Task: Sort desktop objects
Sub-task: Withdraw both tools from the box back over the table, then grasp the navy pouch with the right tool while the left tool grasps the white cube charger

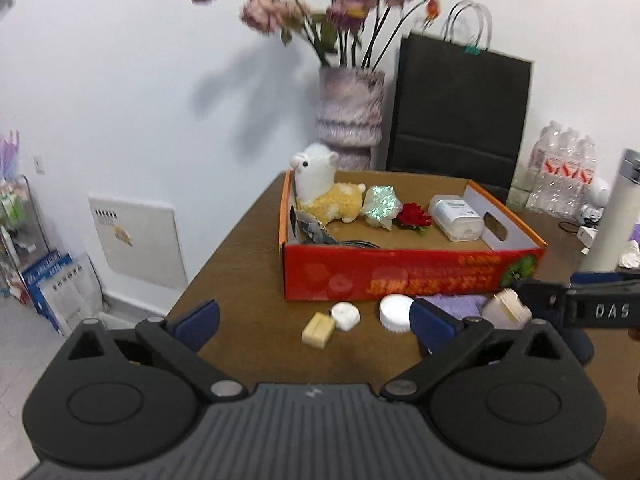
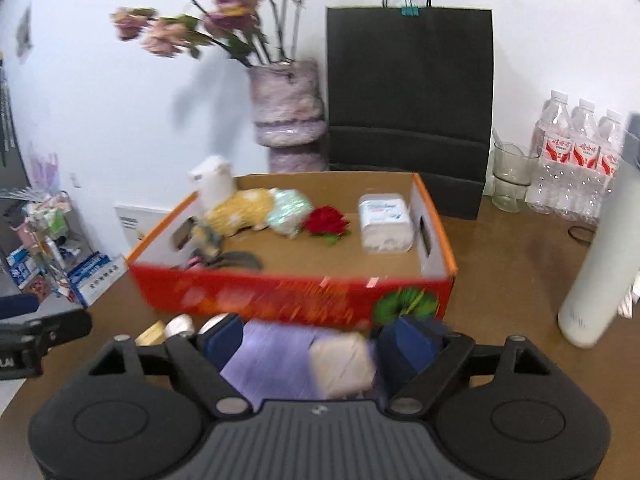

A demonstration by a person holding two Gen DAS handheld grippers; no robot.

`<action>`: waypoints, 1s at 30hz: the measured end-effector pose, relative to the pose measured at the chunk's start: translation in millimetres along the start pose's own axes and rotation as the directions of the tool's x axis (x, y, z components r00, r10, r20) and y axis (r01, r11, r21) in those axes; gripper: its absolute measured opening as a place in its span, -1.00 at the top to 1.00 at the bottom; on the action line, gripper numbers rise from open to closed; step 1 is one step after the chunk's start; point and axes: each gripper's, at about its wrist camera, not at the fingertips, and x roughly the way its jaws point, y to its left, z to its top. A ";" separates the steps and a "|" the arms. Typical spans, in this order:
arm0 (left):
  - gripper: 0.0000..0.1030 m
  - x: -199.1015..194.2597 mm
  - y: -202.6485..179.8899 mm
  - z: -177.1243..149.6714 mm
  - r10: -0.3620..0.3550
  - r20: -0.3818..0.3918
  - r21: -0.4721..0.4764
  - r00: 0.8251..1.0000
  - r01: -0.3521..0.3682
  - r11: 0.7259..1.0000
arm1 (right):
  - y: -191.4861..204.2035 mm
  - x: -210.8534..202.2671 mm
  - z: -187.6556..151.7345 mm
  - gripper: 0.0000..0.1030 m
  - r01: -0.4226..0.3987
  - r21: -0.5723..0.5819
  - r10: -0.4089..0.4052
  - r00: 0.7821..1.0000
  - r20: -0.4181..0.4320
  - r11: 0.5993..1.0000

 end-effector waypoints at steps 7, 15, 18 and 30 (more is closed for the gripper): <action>-1.00 -41.1 -8.9 -67.9 0.017 -0.020 0.044 1.000 -0.017 0.999 | 25.6 -43.9 -82.1 -0.66 0.070 -0.100 -0.069 0.997 0.021 0.993; -1.00 -63.2 -15.9 -97.7 -0.010 -0.065 0.071 0.998 0.015 0.997 | 16.3 -93.3 -142.6 -0.67 0.077 -0.086 -0.077 0.997 0.001 0.993; -1.00 -57.7 -25.4 -93.7 -0.011 -0.047 0.094 0.999 0.016 0.995 | 8.5 -92.2 -140.4 -0.67 0.099 -0.065 -0.099 0.995 0.009 0.993; -1.00 12.0 -100.1 -34.3 -0.221 -0.012 0.226 0.975 0.218 0.949 | -54.5 -12.4 -71.3 -0.60 0.156 0.050 -0.155 0.988 -0.007 0.987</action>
